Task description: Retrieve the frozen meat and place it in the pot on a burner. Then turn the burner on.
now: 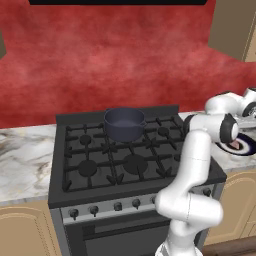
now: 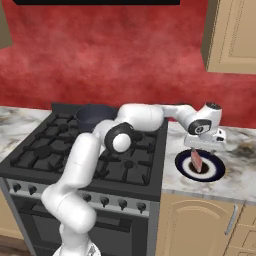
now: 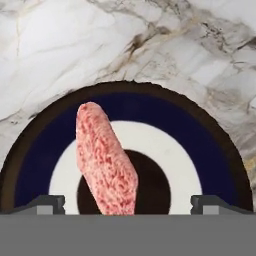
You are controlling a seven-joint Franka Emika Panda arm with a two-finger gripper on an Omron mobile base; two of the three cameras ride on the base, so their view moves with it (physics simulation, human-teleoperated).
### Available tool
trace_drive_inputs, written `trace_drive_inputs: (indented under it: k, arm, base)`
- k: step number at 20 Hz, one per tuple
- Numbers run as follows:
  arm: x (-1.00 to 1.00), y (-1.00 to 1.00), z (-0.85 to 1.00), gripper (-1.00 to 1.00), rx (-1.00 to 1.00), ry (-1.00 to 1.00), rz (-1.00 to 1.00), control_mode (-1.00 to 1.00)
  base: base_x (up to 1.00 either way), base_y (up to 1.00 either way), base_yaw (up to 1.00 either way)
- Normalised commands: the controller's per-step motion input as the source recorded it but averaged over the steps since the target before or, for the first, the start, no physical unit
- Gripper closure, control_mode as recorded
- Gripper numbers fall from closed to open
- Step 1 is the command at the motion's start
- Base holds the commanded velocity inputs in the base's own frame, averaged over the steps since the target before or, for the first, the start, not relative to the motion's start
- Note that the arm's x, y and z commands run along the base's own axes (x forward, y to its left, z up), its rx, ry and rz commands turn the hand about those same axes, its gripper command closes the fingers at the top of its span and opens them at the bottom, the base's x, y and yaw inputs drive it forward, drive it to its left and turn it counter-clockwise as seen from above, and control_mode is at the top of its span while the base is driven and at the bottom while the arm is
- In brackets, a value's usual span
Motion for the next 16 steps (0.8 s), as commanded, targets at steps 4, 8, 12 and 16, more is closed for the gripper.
trace_drive_inputs:
  k: [4,8,12,16]
  arm:
    - [0.11,0.08,-0.46,-1.0,0.0,0.05,0.0,-1.0]
    - [0.0,0.17,-0.37,-1.0,0.0,0.01,0.0,-1.0]
    - [0.0,0.03,-0.32,-1.0,0.0,0.0,0.0,-1.0]
    - [0.0,0.03,-0.5,-1.0,-0.02,0.0,0.0,-1.0]
  base:
    - [0.0,0.0,0.0]
    - [0.0,0.0,0.0]
    - [0.0,0.0,0.0]
    - [0.0,0.0,0.0]
